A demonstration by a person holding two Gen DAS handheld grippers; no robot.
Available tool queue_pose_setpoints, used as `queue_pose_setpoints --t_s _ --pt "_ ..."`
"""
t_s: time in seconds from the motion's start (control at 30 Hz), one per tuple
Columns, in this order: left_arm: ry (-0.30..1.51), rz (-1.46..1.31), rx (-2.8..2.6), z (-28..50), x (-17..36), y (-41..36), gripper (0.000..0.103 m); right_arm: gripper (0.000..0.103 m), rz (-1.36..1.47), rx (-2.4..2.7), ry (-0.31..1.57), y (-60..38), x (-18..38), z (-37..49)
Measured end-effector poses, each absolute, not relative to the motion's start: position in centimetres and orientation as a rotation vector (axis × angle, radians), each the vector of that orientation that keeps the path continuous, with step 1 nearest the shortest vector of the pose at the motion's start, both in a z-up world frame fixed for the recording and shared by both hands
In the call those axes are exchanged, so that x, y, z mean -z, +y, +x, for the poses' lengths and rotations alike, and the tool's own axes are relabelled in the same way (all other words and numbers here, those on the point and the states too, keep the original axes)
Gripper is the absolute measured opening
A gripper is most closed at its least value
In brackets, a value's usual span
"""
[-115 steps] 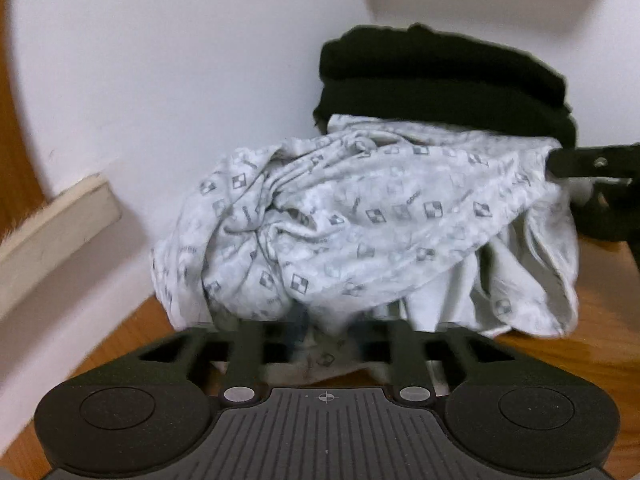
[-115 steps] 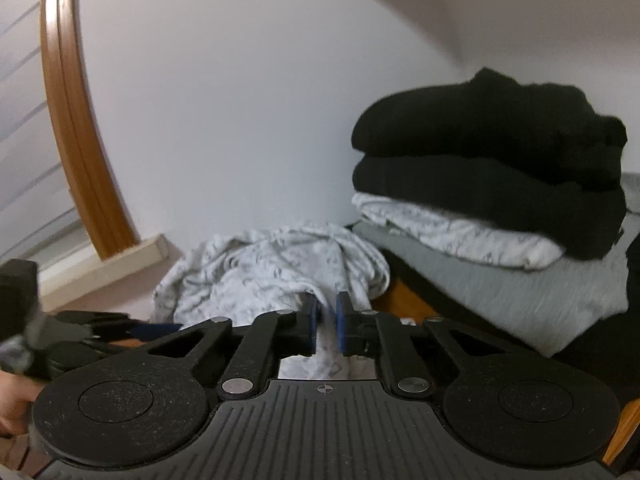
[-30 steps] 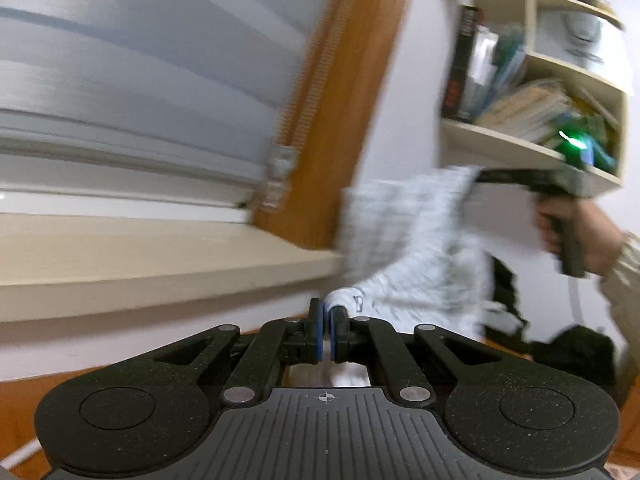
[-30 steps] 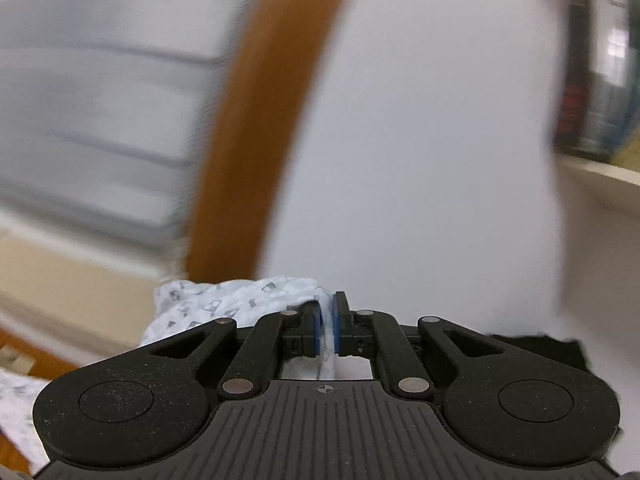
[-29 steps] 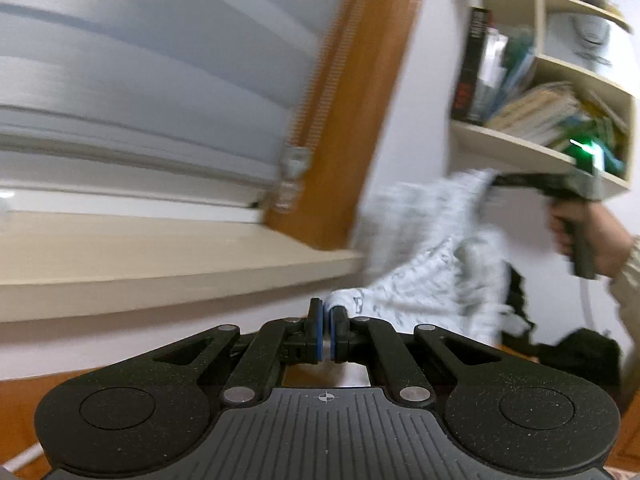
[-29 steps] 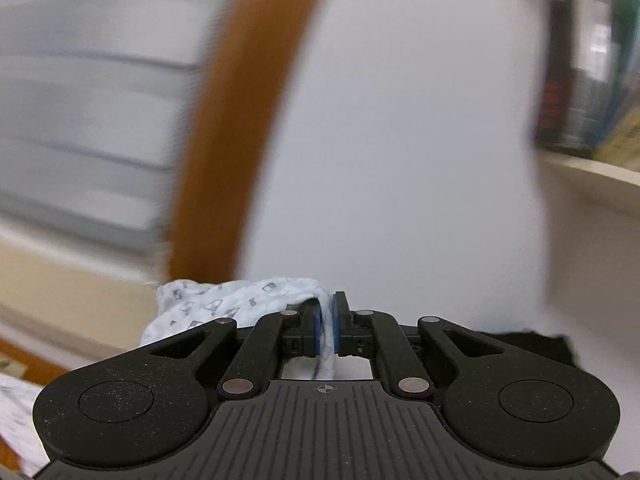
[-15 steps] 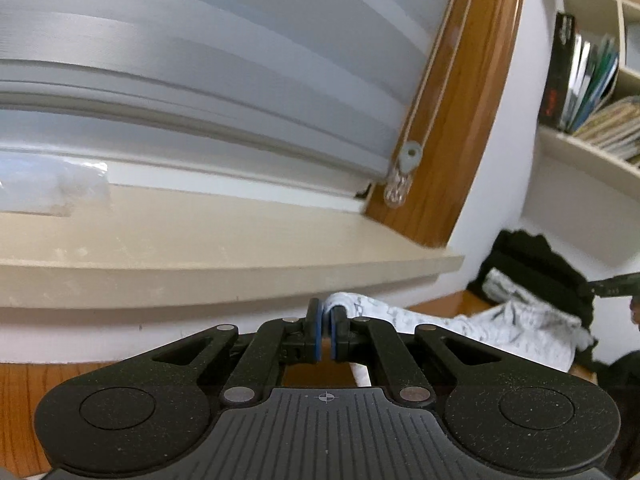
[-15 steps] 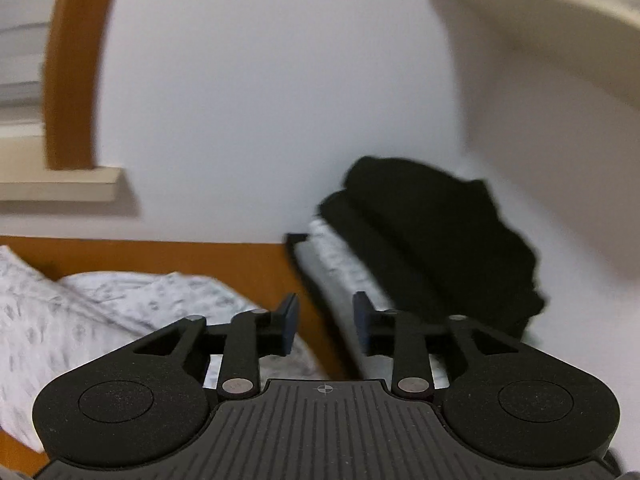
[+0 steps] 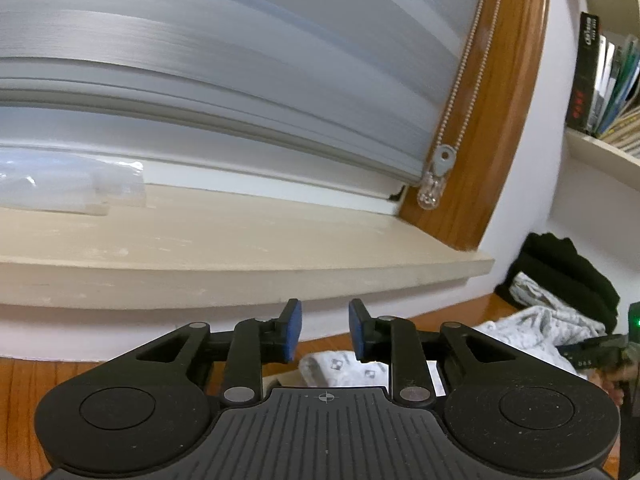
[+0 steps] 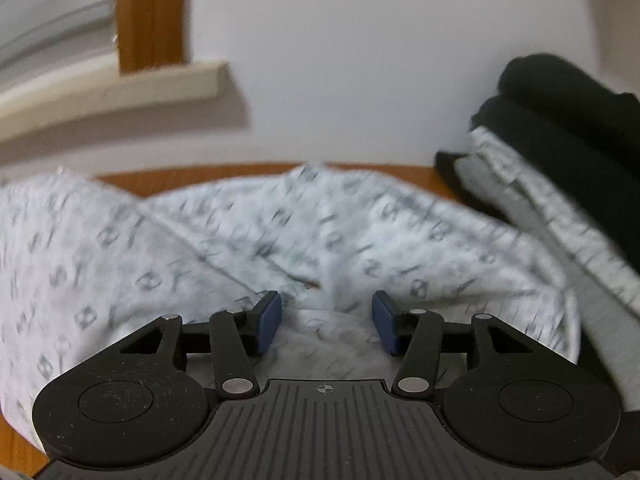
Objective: Fold clothes
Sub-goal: 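Lower the garment onto the table and open both grippers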
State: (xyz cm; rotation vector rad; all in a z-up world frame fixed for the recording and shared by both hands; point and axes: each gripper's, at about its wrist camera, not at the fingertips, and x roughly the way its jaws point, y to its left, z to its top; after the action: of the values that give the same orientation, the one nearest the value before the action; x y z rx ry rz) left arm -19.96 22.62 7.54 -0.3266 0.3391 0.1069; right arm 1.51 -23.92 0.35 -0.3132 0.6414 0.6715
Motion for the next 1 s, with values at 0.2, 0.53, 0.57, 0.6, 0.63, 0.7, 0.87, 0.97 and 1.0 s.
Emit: queue_pose_setpoints --t_s 0.2,0.53,0.57,0.6,0.63,0.7,0.87,0.97,1.0 --pt "0.379 -0.257 -0.023 -19.2 -7.5 19.9 0.027 0.051 -0.281 -0.818 0.669 -23.3 0.2 -0.9" --pt "0.444 -0.176 0.020 -18.1 -6.1 17.1 0.043 0.051 -0.298 -0.962 0.659 -18.6 0.3 -6.8" --pt "0.448 -0.174 0.023 -18.0 -6.0 17.0 0.043 0.051 -0.301 -0.974 0.656 -18.1 0.2 -7.3" --pt "0.451 -0.173 0.026 -18.0 -5.9 16.9 0.043 0.051 -0.300 -0.985 0.655 -17.7 0.2 -7.6" --pt "0.453 -0.172 0.027 -17.9 -5.9 16.8 0.045 0.051 -0.298 -0.992 0.652 -17.5 0.2 -7.9" --pt "0.452 -0.172 0.028 -17.9 -5.9 16.8 0.053 0.051 -0.294 -1.004 0.644 -17.0 0.2 -8.4" --pt "0.444 -0.177 0.038 -17.9 -6.1 16.5 0.067 0.052 -0.262 -1.014 0.603 -17.2 0.6 -9.1" --pt "0.450 -0.167 0.047 -17.7 -5.9 16.0 0.069 0.052 -0.257 -1.024 0.591 -17.6 0.7 -8.9" --pt "0.454 -0.161 0.050 -17.6 -5.8 15.8 0.069 0.052 -0.257 -1.024 0.590 -17.7 0.7 -8.9"
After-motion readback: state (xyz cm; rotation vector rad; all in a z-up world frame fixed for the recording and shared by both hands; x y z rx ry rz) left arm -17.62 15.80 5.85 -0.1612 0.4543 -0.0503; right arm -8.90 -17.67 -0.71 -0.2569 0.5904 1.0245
